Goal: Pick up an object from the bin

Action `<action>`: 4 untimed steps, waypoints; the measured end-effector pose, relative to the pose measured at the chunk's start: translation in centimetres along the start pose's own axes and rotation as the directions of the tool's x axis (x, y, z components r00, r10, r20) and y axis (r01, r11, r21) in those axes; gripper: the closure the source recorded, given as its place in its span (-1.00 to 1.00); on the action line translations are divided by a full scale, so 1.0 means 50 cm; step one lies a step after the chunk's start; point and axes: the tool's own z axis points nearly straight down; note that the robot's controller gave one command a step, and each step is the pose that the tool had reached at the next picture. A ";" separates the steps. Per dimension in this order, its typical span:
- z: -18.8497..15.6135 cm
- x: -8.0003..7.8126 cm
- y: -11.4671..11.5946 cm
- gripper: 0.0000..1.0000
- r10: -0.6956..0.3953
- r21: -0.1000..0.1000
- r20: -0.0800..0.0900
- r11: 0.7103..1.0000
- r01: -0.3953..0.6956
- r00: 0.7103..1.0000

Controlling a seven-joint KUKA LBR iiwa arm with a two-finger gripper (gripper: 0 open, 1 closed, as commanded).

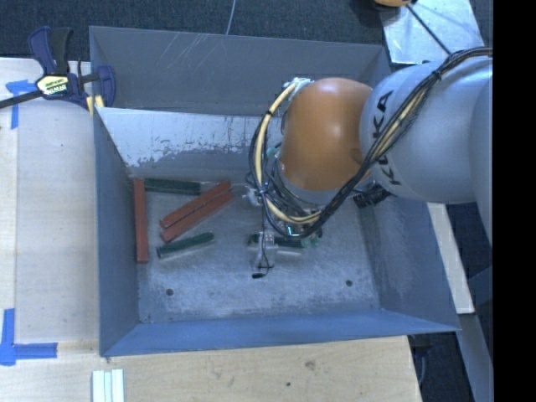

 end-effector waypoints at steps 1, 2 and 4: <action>-0.008 -0.004 -0.001 -1.00 0.002 -0.001 0.008 1.000 -0.002 1.000; 0.159 -0.024 -0.114 1.00 -0.090 0.001 0.008 0.996 0.090 0.996; 0.101 -0.019 -0.120 1.00 -0.069 0.000 0.002 0.998 0.069 0.998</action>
Offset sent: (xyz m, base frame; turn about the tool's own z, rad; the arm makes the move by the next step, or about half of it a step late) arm 0.0111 -0.0559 -0.0801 -0.0921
